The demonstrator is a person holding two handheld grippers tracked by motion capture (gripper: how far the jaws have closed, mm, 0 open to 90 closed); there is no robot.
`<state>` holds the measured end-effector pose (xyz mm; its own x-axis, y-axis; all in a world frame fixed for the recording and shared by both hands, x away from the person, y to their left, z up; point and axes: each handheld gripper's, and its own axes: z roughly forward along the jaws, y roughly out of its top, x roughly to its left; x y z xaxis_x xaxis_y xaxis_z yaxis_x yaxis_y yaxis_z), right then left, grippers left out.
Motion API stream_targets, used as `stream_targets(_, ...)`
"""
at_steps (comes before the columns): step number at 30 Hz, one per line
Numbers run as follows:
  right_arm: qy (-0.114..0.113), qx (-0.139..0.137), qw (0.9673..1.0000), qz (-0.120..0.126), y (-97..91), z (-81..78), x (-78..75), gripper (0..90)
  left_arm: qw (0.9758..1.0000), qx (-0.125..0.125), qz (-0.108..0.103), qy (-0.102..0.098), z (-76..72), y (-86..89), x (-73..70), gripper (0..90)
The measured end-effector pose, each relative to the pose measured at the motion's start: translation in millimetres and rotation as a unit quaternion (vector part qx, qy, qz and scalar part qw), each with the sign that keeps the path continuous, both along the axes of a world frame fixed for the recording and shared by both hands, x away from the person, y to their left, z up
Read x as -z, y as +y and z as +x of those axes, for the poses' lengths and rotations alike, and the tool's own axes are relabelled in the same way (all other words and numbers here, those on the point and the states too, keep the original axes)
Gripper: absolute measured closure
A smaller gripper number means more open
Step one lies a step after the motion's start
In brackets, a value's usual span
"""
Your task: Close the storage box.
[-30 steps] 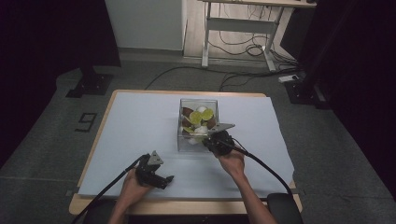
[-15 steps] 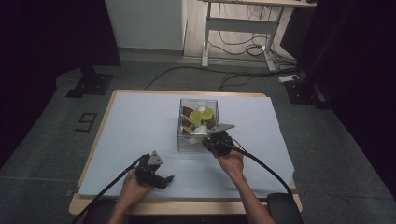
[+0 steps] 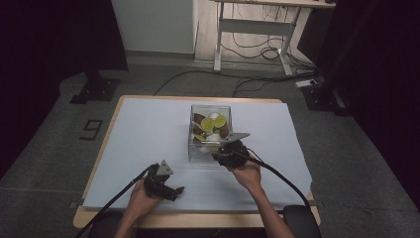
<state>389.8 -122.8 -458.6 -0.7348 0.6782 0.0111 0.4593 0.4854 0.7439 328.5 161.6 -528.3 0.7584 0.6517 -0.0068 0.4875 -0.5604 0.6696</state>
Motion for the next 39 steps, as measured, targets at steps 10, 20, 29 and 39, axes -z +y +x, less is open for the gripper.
stream_targets(10, 0.002, -0.022, 0.9995, -0.023, -0.4, -10.3, -1.5, 45.5, 1.0000, -0.001, -0.001, 0.000, -0.1, -0.2, 0.1, 3.7)
stream_targets(20, -0.005, -0.028, 0.9995, -0.016, -8.3, -18.9, -10.5, 38.4, 1.0000, 0.000, 0.000, 0.000, -0.1, 0.0, -0.1, 3.7)
stream_targets(29, -0.005, -0.031, 0.9993, -0.021, -16.8, -22.6, -13.5, 34.9, 1.0000, 0.000, 0.000, 0.000, 0.0, 0.0, 0.0, 3.7)
stream_targets(39, -0.008, -0.025, 0.9995, -0.018, -28.5, -26.4, -17.5, 28.9, 1.0000, 0.000, 0.000, 0.000, 0.3, 0.0, -0.1, 3.7)
